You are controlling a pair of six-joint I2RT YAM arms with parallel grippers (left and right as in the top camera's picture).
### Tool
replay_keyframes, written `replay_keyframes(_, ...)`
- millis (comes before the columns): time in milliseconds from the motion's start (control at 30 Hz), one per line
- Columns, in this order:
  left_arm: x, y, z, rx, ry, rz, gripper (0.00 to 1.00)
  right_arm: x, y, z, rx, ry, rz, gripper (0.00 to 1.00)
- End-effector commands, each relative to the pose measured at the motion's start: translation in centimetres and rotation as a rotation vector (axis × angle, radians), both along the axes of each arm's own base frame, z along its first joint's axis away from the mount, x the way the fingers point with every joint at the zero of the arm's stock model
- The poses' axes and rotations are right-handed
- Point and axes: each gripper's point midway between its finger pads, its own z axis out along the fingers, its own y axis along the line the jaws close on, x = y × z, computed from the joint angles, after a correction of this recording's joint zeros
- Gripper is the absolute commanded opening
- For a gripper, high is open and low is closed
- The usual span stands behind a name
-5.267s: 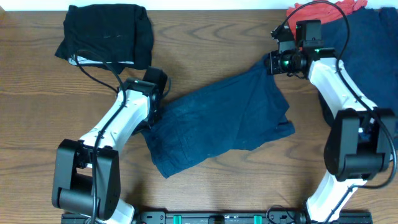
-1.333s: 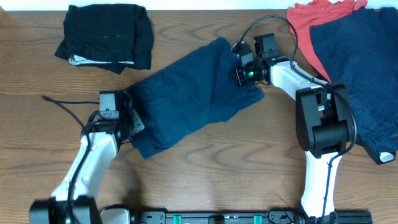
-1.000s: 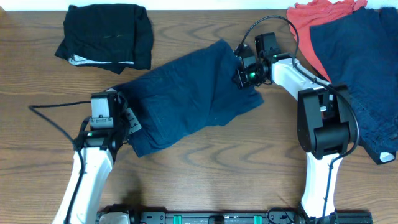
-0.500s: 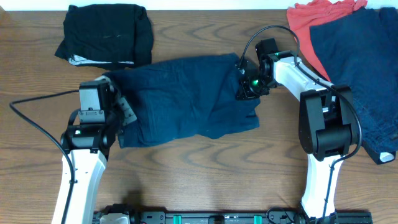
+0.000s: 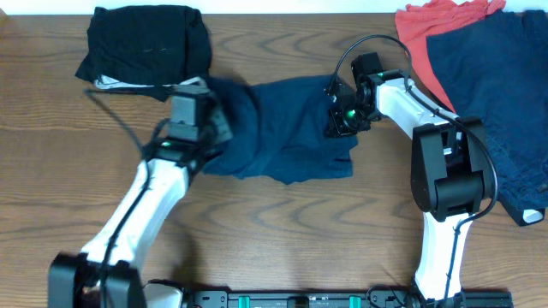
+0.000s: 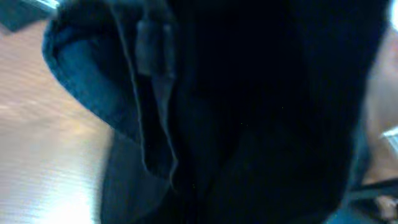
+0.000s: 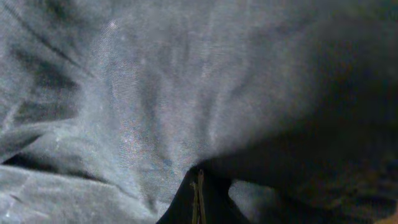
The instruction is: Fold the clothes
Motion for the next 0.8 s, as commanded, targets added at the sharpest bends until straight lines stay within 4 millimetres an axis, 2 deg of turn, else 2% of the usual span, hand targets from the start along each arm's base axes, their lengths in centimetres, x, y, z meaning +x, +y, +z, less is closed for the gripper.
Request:
replay_keyframes(0, 1.5, -3.6, 1.9, -0.097, -0.081, -0.016, 0.06, -2.0, -1.1, -3.8, -0.113, 0.061, 0.027, 0.01)
replay_keyframes(133, 2.1, -8.1, 3.6, -0.155, -0.179, -0.097, 0.06, -2.0, -1.1, -3.8, -0.112, 0.060, 0.026, 0.01)
replay_keyframes(267, 1.2, -12.7, 5.6, -0.202, -0.264, -0.192, 0.06, -1.9, -1.1, -3.9, -0.111, 0.054, 0.026, 0.01)
replay_keyframes(333, 0.8, -14.2, 6.4, -0.211, -0.298, -0.214, 0.06, -1.8, -1.1, -3.9, -0.110, 0.050, 0.025, 0.01)
replay_keyframes(467, 0.0, -16.3, 6.5, -0.204, -0.325, -0.236, 0.06, -1.7, -1.0, -3.8, -0.106, 0.044, 0.025, 0.01)
replay_keyframes(633, -0.2, -17.3, 4.6, -0.190, -0.292, -0.253, 0.06, -1.3, -0.6, -3.7, -0.082, 0.029, 0.025, 0.01)
replay_keyframes(733, -0.1, -17.4, 3.3, -0.176, -0.267, -0.254, 0.06, -0.2, 0.2, -2.7, -0.023, -0.002, 0.008, 0.01)
replay_keyframes(767, 0.0, -17.4, 2.9, -0.173, -0.261, -0.254, 0.06, 0.3, 0.4, -1.8, 0.005, -0.019, -0.002, 0.01)
